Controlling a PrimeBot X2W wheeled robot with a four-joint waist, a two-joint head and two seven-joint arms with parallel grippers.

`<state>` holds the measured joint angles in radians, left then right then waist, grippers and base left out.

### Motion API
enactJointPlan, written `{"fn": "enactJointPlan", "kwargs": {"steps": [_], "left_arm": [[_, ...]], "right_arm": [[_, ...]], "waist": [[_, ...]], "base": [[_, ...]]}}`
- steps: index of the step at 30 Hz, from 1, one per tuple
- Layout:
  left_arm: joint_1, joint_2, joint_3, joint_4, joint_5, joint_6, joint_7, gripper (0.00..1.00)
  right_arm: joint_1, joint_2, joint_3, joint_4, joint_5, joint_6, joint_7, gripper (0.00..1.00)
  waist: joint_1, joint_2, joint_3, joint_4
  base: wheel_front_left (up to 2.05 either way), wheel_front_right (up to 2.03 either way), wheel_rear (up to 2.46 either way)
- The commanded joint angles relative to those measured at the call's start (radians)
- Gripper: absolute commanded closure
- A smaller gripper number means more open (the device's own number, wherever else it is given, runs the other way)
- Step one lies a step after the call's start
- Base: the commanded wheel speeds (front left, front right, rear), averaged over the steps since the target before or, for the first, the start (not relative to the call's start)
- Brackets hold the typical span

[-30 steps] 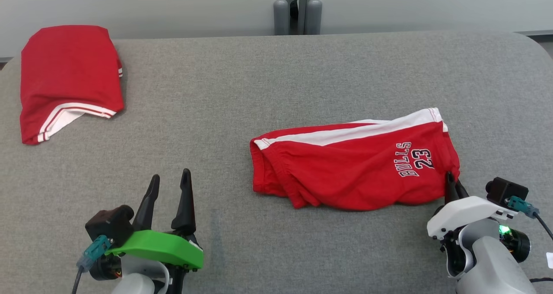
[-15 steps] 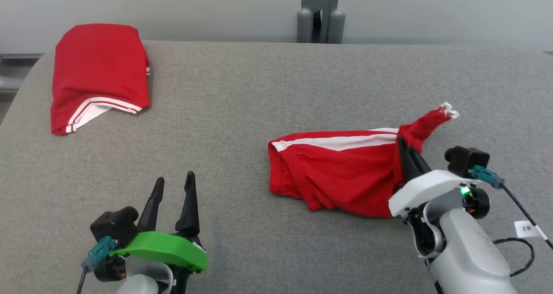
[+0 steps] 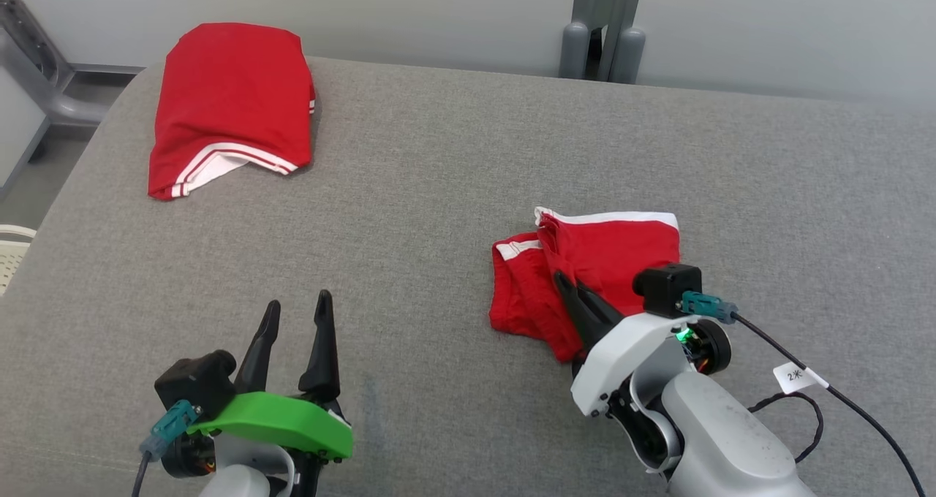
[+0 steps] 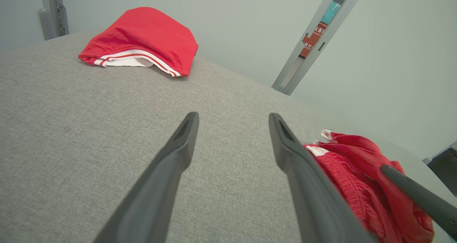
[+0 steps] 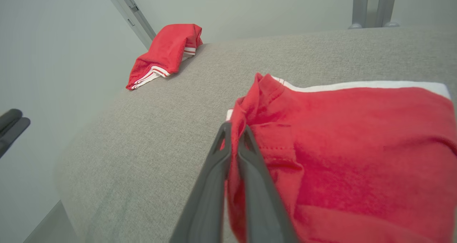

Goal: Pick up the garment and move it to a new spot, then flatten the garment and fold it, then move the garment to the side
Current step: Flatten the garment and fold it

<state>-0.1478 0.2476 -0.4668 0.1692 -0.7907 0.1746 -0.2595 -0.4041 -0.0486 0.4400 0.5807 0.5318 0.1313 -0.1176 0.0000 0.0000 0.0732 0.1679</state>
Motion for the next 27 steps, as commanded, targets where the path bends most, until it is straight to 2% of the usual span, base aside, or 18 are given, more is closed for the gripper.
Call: {"fn": "enactJointPlan", "kwargs": {"steps": [1, 10, 18, 20, 21, 27], "left_arm": [[0.02, 0.002, 0.002, 0.003, 0.003, -0.004, -0.005, 0.0], [0.02, 0.0, -0.002, 0.008, 0.006, -0.008, -0.004, 0.0], [0.024, 0.005, -0.006, 0.009, 0.003, -0.005, -0.001, 0.0], [0.025, 0.006, -0.006, 0.008, 0.002, -0.003, -0.001, 0.0], [0.025, 0.006, -0.006, 0.007, 0.001, -0.002, -0.001, 0.0], [0.028, 0.001, -0.004, 0.005, -0.001, 0.002, -0.002, 0.0]], "right_arm": [[-0.011, -0.004, 0.008, 0.007, 0.009, -0.001, -0.011, 1.0], [-0.055, -0.003, 0.074, 0.034, 0.062, -0.001, -0.061, 1.0], [-0.051, -0.003, 0.177, 0.099, 0.069, -0.001, -0.039, 0.99], [-0.054, -0.003, 0.192, 0.112, 0.065, -0.001, -0.051, 0.42], [-0.054, -0.002, 0.199, 0.11, 0.068, -0.001, -0.057, 0.0], [-0.06, -0.004, 0.236, 0.095, 0.032, -0.001, -0.081, 0.0]], "waist": [[0.0, 0.0, -0.001, 0.005], [0.0, 0.0, -0.009, 0.016], [0.0, 0.0, -0.011, 0.019], [0.0, 0.0, -0.008, 0.018], [0.0, 0.0, -0.007, 0.017], [0.0, 0.0, -0.003, -0.002]], "base": [[0.0, 0.0, 0.0], [0.0, 0.0, 0.0], [0.0, 0.0, 0.0], [0.0, 0.0, 0.0], [0.0, 0.0, 0.0], [0.0, 0.0, 0.0]]}}
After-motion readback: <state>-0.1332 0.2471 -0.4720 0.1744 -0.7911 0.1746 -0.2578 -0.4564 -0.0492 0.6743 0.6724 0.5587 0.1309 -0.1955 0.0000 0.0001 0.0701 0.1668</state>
